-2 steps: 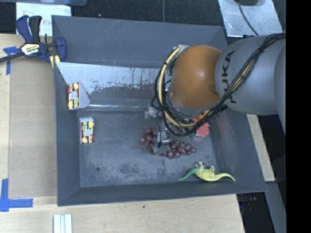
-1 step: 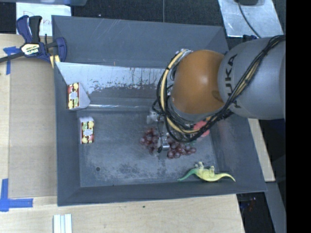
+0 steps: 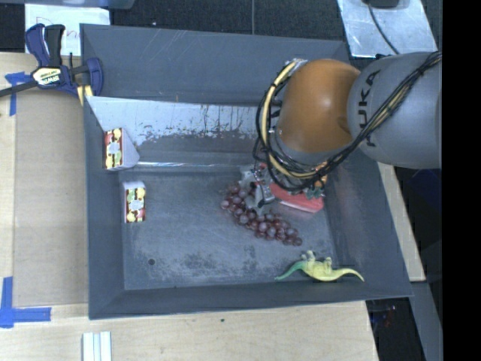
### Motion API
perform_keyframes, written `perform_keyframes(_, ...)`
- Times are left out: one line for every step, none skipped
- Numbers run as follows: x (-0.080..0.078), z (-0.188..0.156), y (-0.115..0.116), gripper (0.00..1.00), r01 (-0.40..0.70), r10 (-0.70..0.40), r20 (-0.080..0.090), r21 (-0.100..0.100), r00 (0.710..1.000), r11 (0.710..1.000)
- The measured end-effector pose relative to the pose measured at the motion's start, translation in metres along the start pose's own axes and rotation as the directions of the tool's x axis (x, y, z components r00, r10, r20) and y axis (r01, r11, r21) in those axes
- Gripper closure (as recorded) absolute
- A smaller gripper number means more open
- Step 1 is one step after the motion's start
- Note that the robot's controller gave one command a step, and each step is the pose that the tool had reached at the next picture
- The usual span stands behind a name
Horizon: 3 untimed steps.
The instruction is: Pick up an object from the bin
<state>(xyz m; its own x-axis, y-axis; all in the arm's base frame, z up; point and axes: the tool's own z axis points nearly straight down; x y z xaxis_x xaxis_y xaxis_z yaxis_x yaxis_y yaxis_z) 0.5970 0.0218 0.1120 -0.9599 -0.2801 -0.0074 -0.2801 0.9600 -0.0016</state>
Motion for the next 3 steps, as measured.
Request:
perform_keyframes(0.000,0.000,0.000,1.00,0.000,0.000,0.000,0.000,1.000,1.000)
perform_keyframes(-0.006,-0.034,-0.005,1.00,0.142,-0.142,-0.006,-0.003,0.990,0.990)
perform_keyframes(-0.004,-0.028,-0.002,1.00,0.127,-0.127,0.004,0.001,0.992,0.992)
